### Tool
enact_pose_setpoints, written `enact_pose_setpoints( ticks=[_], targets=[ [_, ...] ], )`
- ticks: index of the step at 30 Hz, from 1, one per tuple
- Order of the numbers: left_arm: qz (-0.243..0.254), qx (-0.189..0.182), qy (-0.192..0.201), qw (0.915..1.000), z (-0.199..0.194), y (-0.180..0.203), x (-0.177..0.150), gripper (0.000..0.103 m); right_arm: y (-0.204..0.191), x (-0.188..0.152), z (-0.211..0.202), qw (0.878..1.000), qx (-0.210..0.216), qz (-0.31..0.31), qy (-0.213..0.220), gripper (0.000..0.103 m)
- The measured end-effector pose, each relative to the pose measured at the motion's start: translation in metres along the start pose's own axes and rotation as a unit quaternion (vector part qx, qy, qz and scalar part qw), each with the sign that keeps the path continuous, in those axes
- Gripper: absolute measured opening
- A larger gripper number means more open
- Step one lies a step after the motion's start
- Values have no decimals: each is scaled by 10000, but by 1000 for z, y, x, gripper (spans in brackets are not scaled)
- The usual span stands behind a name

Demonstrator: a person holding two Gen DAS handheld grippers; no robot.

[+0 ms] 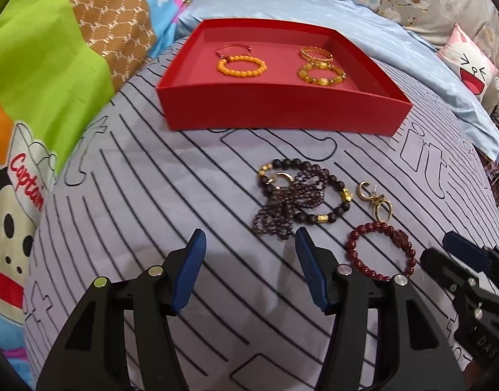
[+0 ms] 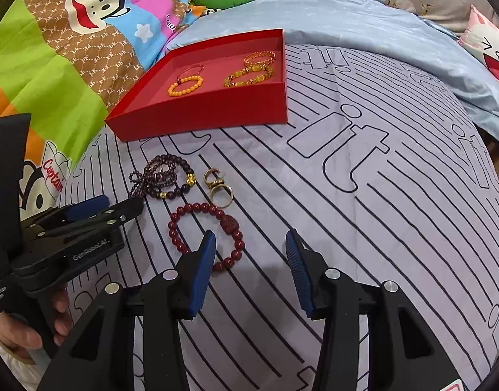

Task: Organize jewelry
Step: 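Withdraw both tools from the tray toward the remaining bracelets, then lower the left tool onto the dark bead bracelet and grasp it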

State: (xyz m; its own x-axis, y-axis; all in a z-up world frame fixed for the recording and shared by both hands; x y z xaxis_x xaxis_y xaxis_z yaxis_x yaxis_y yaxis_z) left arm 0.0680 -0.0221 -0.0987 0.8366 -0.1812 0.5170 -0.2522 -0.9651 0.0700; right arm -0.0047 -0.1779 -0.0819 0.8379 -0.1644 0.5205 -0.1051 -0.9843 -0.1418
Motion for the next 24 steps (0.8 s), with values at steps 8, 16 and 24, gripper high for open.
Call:
enact_pose_setpoints(
  ticks=[8, 16, 24],
  targets=[
    [131, -165, 155, 9997, 9, 9, 11, 31, 0, -1, 2, 10000, 25, 4, -33, 44],
    [98, -529, 149, 9984, 5, 8, 13, 8, -2, 0, 5, 10000, 81, -5, -40, 44],
    [56, -627, 213, 9978, -16, 6, 10, 6, -8, -1, 5, 9999, 148, -69, -48, 44]
  ],
)
Point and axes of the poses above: each gripper's, at about its wrist camera, not at the fingertips, and z roughly the way its jaws point, y to its right, x to its top, the point moved 6 cm from there along z, roughly the way its jaws point, and after that the axes turned 1 degree about -x, right-handed, at the moved point
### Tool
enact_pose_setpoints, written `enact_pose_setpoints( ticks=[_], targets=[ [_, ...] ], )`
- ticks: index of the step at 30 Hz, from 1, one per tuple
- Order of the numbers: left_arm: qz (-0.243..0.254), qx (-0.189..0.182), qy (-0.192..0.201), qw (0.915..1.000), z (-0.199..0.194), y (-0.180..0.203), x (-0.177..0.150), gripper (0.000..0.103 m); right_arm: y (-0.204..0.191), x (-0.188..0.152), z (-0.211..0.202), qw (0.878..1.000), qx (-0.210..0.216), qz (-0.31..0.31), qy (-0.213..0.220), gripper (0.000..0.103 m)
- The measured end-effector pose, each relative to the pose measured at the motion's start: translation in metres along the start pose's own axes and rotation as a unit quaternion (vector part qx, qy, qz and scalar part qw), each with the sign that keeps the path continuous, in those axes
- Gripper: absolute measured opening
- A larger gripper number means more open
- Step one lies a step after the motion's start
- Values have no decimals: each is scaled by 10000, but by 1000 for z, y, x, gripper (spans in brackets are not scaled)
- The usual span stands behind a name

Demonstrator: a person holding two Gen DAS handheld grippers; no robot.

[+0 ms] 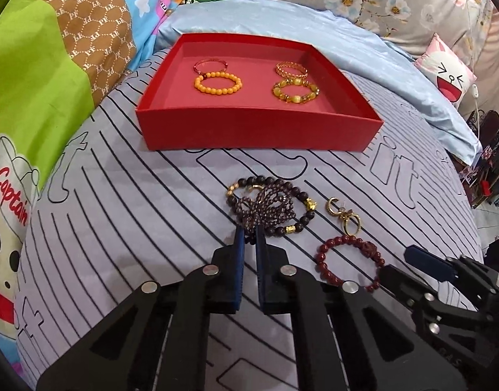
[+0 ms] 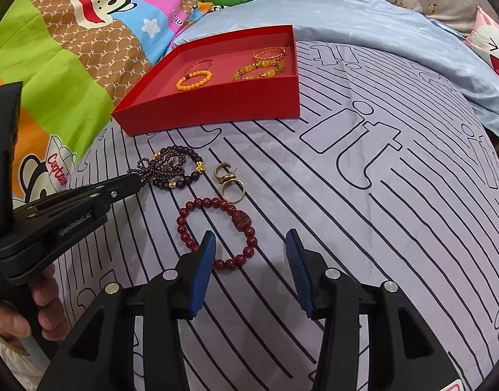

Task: Organize jewelry
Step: 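Lower the left tool onto the dark bead bracelet and grasp it, then close the right tool on the red bead bracelet while the left tool lifts the dark bracelet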

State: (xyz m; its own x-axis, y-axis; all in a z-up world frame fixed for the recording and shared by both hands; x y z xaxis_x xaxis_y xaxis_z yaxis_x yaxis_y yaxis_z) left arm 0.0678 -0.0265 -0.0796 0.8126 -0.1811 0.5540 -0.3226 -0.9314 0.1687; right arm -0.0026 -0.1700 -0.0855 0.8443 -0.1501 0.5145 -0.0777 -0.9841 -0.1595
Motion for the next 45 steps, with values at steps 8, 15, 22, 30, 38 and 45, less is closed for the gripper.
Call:
enact_pose_setpoints(
  ticks=[8, 15, 22, 30, 38, 45],
  targets=[
    [-17, -205, 165, 9997, -32, 3, -7, 3, -3, -2, 6, 10000, 38, -35, -56, 44],
    [114, -276, 106, 9995, -41, 10, -17, 3, -5, 1, 12, 9999, -2, -106, -71, 42],
    [14, -261, 20, 9997, -46, -1, -30, 3, -4, 2, 18, 9998, -52, -145, -79, 36],
    [42, -532, 314, 9981, -77, 8, -18, 0, -2, 4, 21, 9998, -96, -177, -53, 12],
    [187, -498, 354, 9980, -83, 14, -12, 0, 0, 2, 20, 9998, -70, -179, -53, 8],
    [56, 41, 55, 10000, -62, -13, -41, 43, -4, -8, 13, 9998, 35, -142, -119, 8]
  ],
)
Point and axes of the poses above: each gripper's, at about its wrist camera, not at the fingertips, and z roughly the way its jaws point, y to its right, x to its top, the point moved 6 cm from there along z, roughly the way its jaws point, and after that the axes turned 1 degree about -x, right-handed, at the moved point
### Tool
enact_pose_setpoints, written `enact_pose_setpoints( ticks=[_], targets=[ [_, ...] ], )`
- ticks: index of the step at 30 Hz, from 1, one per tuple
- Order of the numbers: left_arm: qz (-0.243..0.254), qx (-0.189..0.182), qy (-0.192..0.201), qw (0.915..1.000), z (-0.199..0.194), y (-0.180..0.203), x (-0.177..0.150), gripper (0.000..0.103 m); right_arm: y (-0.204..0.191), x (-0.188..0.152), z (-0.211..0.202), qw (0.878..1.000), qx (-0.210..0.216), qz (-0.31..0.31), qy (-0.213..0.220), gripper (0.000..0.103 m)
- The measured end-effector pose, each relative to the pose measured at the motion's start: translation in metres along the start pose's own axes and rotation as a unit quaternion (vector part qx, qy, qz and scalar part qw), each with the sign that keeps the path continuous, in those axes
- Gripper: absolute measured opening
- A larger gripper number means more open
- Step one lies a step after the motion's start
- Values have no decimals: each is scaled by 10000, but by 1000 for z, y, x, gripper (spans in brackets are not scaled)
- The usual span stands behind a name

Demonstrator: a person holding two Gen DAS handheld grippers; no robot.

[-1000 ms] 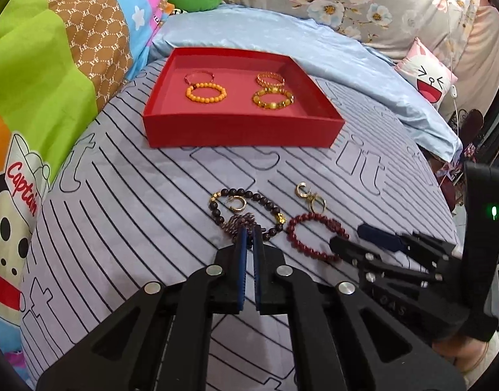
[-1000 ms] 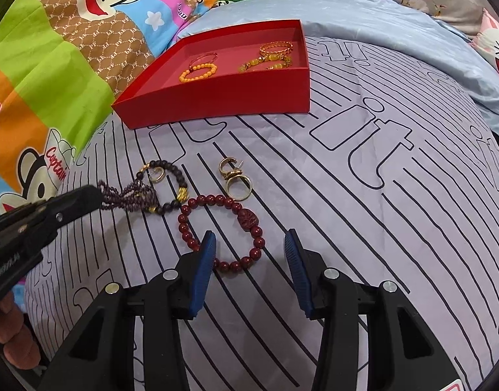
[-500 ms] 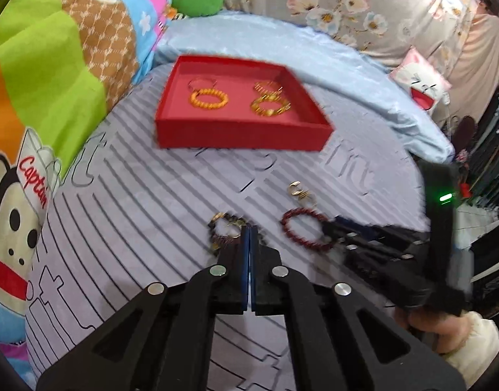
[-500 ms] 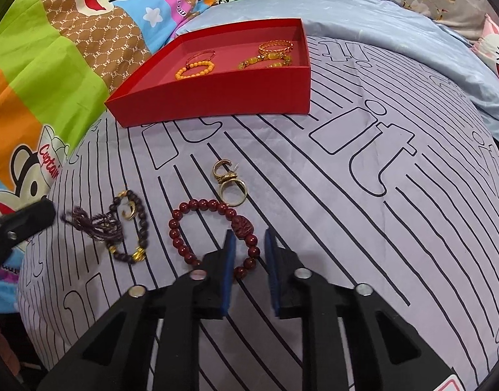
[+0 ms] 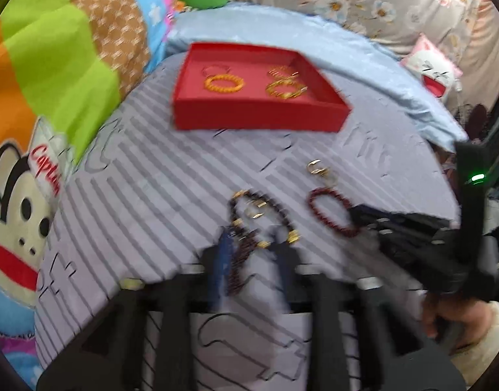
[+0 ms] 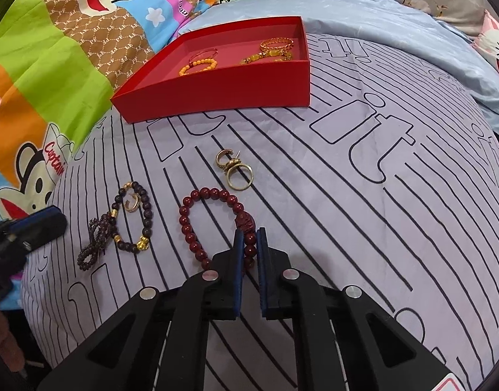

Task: Organize jewelry
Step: 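Close the right tool on the red bead bracelet while the left tool lifts the dark bracelet, then carry both bracelets over the red tray and open both tools to drop them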

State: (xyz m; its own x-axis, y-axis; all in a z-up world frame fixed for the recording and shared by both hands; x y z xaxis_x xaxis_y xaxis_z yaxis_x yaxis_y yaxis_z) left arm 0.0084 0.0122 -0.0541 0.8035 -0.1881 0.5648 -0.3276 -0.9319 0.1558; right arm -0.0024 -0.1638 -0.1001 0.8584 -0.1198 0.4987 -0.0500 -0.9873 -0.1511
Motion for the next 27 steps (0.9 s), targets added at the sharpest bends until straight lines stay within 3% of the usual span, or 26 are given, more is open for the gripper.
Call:
enact_pose_setpoints(
  ticks=[4, 11, 13, 15, 21, 27],
  targets=[
    [-26, 34, -42, 10000, 11, -8, -9, 49, -4, -5, -2, 10000, 21, -11, -35, 8],
    [40, 23, -272, 9996, 40, -7, -21, 47, -5, -8, -3, 10000, 18, 4, -48, 8],
    [52, 35, -222, 9997, 40, -6, -21, 39, -5, -8, -3, 10000, 16, 4, -49, 8],
    [35, -19, -244, 9997, 40, -7, -19, 19, -5, -8, -3, 10000, 11, 1, -49, 8],
    [-167, -227, -199, 9994, 33, -11, -15, 8, -4, -7, -4, 10000, 41, 36, -60, 8],
    [-209, -360, -14, 9991, 15, -6, -1, 7, -6, -2, -14, 9999, 98, 48, 48, 8]
  ],
)
Point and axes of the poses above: each gripper's, at about its wrist camera, not at the fingertips, and z roughly the way its jaws point, y to its right, x to its top, the point moved 6 cm from there along z, roughly the way its jaws point, and after that the axes turned 1 degree about -x, right-handed, at the moved point
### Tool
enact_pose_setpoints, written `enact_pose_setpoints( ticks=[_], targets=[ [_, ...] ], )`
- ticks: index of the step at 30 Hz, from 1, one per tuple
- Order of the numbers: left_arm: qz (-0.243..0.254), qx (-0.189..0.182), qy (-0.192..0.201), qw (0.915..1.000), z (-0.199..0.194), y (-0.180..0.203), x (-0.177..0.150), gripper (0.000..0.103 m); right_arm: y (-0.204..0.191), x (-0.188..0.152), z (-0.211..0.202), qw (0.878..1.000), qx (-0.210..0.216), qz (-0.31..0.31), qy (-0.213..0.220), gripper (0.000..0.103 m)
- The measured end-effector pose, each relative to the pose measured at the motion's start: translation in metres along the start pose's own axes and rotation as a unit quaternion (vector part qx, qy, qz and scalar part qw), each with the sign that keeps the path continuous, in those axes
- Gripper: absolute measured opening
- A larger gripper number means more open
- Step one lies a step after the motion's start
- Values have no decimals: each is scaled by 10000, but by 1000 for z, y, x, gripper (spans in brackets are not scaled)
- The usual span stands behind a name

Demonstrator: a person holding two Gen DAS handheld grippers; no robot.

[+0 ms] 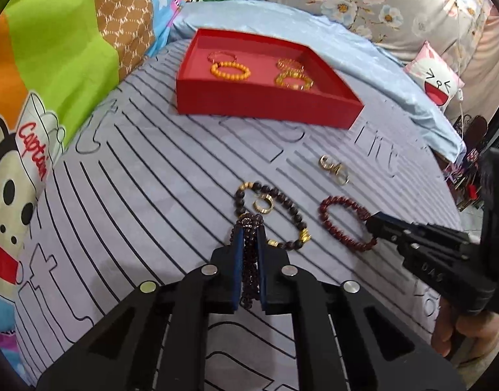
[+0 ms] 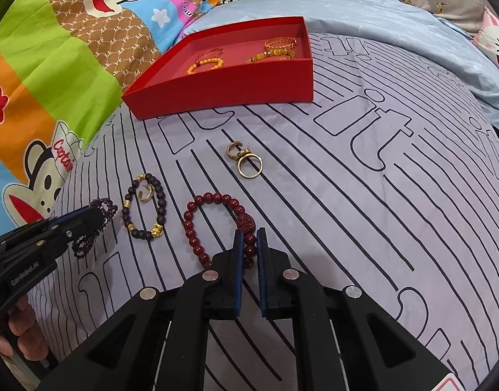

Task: Organize jewelry
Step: 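Carry both bracelets over the red tray and open both tools to drop them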

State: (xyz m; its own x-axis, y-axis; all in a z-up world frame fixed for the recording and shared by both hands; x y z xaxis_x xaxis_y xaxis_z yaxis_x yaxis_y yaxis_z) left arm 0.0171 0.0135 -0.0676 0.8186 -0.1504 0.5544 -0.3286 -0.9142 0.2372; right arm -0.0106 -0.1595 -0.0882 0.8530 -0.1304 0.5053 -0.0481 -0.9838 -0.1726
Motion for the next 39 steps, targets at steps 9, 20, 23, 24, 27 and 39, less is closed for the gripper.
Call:
enact_pose_setpoints(
  ticks=[9, 20, 23, 24, 27, 39],
  targets=[
    [78, -88, 272, 9996, -19, 13, 29, 7, 1, 21, -24, 9994, 152, 130, 283, 8],
    [149, -75, 410, 9990, -18, 18, 72, 7, 6, 65, -55, 9966, 59, 140, 814, 8],
    [194, -71, 514, 9985, -16, 19, 91, 7, 5, 88, -61, 9952, 46, 51, 981, 8],
    [215, -65, 560, 9982, -15, 19, 99, 7, 4, 97, -63, 9945, 65, 21, 1045, 8],
    [284, -7, 680, 9973, -10, 21, 122, 7, -1, 124, -64, 9927, 115, -29, 1197, 8],
    [229, 123, 637, 9976, 48, 11, 187, 8, -30, 198, 0, 9936, 352, -179, 1056, 8]
  ],
)
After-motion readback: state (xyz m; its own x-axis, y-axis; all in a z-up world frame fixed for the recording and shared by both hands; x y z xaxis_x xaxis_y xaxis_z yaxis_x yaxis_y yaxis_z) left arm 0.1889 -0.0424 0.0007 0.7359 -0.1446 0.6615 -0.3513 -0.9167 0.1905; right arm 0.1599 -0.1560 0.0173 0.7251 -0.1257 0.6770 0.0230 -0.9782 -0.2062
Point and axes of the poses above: each gripper's, at about its wrist camera, not at the fingertips, and z roughly the way its jaws point, y to its right, x to its top, the point moved 6 cm from there along z, roughly the way its jaws point, and after that the axes turned 1 degree about -x, right-handed, at the moved point
